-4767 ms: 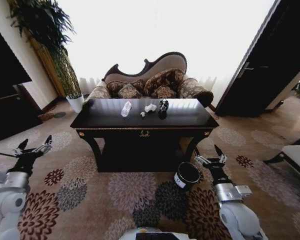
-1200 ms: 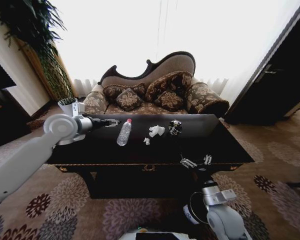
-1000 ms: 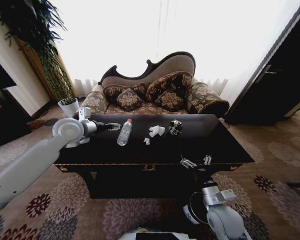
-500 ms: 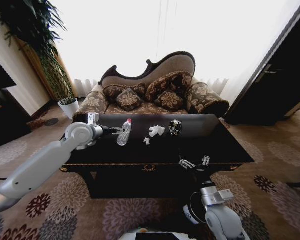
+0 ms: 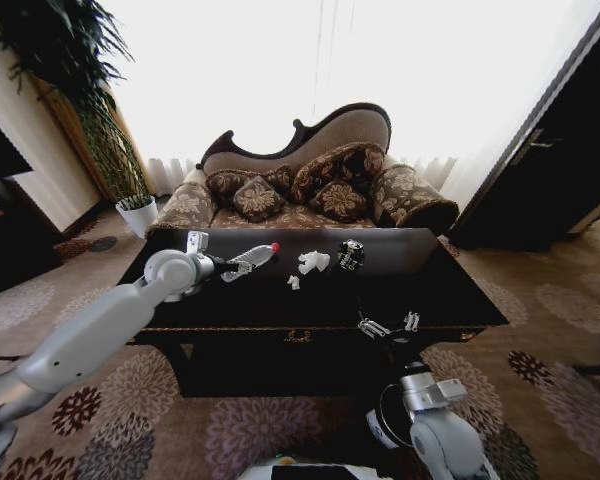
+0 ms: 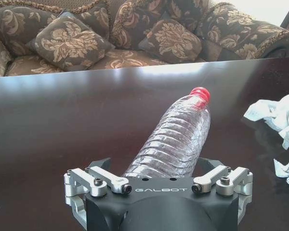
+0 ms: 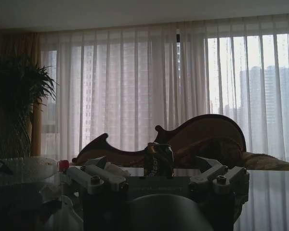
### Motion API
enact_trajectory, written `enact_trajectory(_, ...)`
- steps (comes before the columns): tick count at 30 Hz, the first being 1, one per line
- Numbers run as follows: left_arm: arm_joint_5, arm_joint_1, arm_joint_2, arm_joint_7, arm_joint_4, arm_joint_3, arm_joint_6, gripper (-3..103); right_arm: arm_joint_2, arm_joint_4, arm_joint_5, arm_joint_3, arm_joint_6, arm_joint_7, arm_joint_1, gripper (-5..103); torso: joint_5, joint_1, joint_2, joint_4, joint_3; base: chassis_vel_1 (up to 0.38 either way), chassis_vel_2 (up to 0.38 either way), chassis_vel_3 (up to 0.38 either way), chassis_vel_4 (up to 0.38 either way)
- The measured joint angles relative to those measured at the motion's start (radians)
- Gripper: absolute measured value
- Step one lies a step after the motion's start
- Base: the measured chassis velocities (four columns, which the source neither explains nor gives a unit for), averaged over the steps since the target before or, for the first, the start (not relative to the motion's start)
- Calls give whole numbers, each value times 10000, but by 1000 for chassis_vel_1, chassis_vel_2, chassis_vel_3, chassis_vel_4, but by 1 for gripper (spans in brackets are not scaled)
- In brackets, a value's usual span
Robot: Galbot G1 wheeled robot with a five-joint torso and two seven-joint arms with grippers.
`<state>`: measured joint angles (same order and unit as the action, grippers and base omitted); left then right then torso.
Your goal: Move to the front of the table and place the trash on the table into the trash bin.
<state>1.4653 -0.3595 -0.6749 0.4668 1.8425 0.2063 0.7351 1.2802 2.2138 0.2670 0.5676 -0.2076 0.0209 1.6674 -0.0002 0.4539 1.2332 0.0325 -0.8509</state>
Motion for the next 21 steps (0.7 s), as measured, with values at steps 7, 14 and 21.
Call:
enact_trajectory(7, -140, -315, 51, -125, 38, -366, 4, 85, 13, 0, -42, -32, 0, -3, -2, 100, -1, 0, 0, 0, 0, 0, 0, 0, 0)
enact_trajectory(14, -203, -494, 148, -200, 142, -640, 5, 64, 18, 0, -70, -53, 0, -4, 4, 100, -1, 0, 0, 0, 0, 0, 0, 0, 0)
enact_trajectory(21, -247, -789, 250, -260, 293, -900, 0, 42, 41, 3, -99, -89, 0, -5, 6, 100, 0, -1, 0, 0, 1, 0, 0, 0, 0)
